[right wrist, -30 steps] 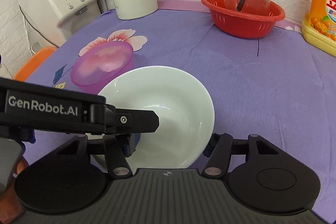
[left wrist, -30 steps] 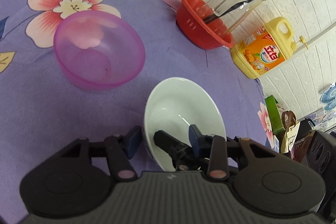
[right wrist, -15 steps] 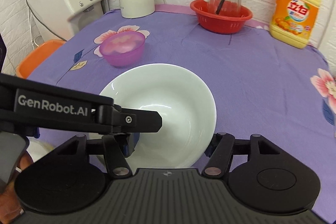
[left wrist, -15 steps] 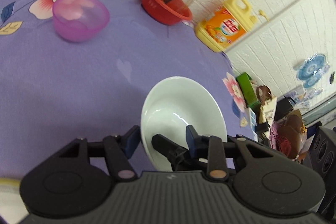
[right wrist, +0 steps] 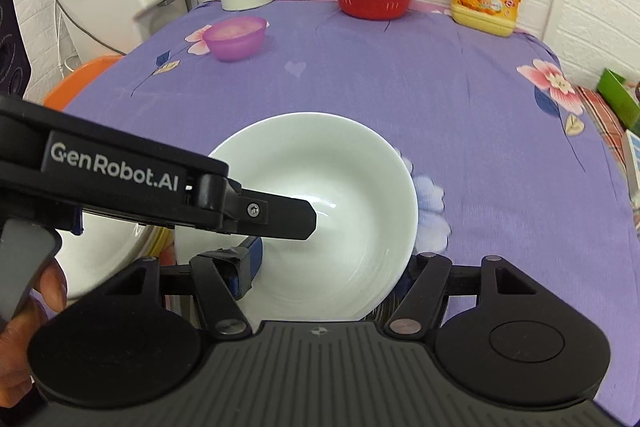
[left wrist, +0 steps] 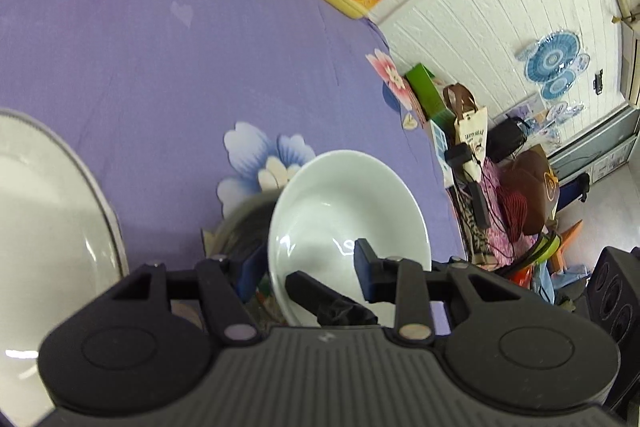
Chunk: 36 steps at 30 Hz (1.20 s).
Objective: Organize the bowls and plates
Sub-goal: 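Carry the white bowl over and set it inside the steel bowl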
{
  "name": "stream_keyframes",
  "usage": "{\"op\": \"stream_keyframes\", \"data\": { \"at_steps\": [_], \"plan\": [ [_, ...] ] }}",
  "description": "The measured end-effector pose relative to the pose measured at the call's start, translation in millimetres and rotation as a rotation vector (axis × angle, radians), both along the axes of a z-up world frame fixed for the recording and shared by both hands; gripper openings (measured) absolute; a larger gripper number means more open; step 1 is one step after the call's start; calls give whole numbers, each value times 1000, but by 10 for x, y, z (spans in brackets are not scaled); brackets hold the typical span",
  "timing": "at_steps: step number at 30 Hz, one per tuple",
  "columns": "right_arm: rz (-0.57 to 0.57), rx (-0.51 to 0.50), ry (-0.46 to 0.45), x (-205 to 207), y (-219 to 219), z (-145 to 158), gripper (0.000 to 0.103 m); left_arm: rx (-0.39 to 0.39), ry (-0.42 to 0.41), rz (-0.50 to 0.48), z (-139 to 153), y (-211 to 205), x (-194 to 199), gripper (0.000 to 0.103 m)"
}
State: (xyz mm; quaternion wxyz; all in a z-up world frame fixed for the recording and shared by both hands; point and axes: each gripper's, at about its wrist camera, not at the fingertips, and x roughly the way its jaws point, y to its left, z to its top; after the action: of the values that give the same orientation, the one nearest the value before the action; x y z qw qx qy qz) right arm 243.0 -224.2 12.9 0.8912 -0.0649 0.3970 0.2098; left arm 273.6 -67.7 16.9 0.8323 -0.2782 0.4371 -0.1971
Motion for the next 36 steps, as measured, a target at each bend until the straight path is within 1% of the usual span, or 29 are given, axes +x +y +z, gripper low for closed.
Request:
{"op": "stream_keyframes", "data": {
  "at_steps": [2, 6, 9, 11, 12, 13, 15, 16, 17, 19, 22, 24, 27, 32, 36],
  "plan": [
    [2, 10, 4, -80, -33, -19, 103, 8, -4, -9, -26, -24, -79, 32],
    [4, 29, 17, -142, -70, -71, 103, 12, 15, -14, -118, -41, -148, 32],
    [0, 47, 25, -150, -88, -105, 103, 43, 16, -16, -174, -56, -141, 32],
    [-7, 58, 11, -174, -122, -94, 103, 63, 1, -23, -155, -68, -118, 36],
    [-14, 70, 8, -176, -145, -80, 103, 59, -1, -28, -145, -62, -101, 43],
    [-20, 86, 5, -179, -174, -62, 103, 49, -4, -34, -134, -57, -84, 57],
    [-31, 124, -1, -196, -242, -23, 103, 40, -15, -52, -97, -55, -70, 73],
    [-45, 130, -13, -210, -271, -3, 103, 54, -28, -47, -62, -60, -81, 79],
    [-59, 126, -34, -229, -292, 20, 103, 63, -45, -50, -30, -61, -92, 79],
    [-82, 128, -65, -250, -348, 56, 103, 54, -65, -60, 22, -42, -100, 79],
    [-104, 177, -70, -260, -448, 70, 103, 10, -67, -48, 68, 76, -85, 79],
    [-113, 195, -64, -254, -484, 54, 103, 8, -95, -28, 130, 154, -76, 79],
    [-131, 206, -45, -215, -513, -8, 103, 32, -135, 2, 221, 271, -62, 79],
    [-150, 256, 6, -124, -532, -116, 103, 110, -188, 51, 313, 452, -45, 79],
    [-153, 284, 1, -77, -498, -96, 103, 177, -204, 89, 308, 590, 23, 79]
  ]
}}
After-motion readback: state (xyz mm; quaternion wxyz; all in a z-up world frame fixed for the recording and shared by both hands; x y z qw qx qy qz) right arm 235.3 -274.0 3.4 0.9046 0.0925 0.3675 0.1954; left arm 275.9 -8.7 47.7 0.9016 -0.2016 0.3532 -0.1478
